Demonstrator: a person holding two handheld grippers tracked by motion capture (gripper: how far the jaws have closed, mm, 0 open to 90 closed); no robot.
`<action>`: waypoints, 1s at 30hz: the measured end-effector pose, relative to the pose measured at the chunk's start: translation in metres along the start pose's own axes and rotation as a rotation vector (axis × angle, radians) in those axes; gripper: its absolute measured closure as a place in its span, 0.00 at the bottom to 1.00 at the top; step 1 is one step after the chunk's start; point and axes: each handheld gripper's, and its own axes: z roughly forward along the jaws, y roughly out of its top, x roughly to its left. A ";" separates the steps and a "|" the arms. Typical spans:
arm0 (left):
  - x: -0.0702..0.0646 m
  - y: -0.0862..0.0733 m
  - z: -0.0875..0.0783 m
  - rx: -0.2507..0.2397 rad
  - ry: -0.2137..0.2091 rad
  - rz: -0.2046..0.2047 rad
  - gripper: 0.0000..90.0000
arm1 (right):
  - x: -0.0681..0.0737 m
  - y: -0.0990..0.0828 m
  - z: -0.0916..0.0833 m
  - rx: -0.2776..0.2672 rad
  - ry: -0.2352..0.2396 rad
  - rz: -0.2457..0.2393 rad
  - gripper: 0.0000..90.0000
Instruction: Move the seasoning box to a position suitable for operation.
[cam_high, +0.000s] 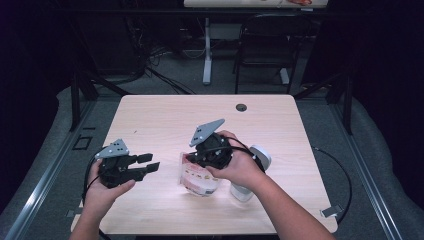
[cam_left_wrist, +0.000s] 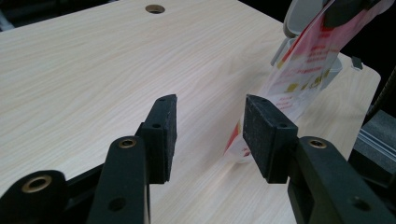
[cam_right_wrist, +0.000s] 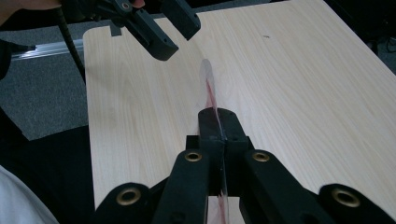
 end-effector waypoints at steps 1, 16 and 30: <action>0.000 0.000 0.001 0.001 -0.003 0.003 0.61 | 0.000 0.000 -0.002 0.002 0.002 -0.003 1.00; -0.011 -0.003 0.024 0.036 -0.057 0.042 0.55 | -0.001 -0.001 -0.015 -0.033 -0.007 -0.002 1.00; -0.021 -0.008 0.044 0.048 -0.111 0.071 0.50 | 0.000 0.002 -0.026 -0.054 0.000 -0.013 1.00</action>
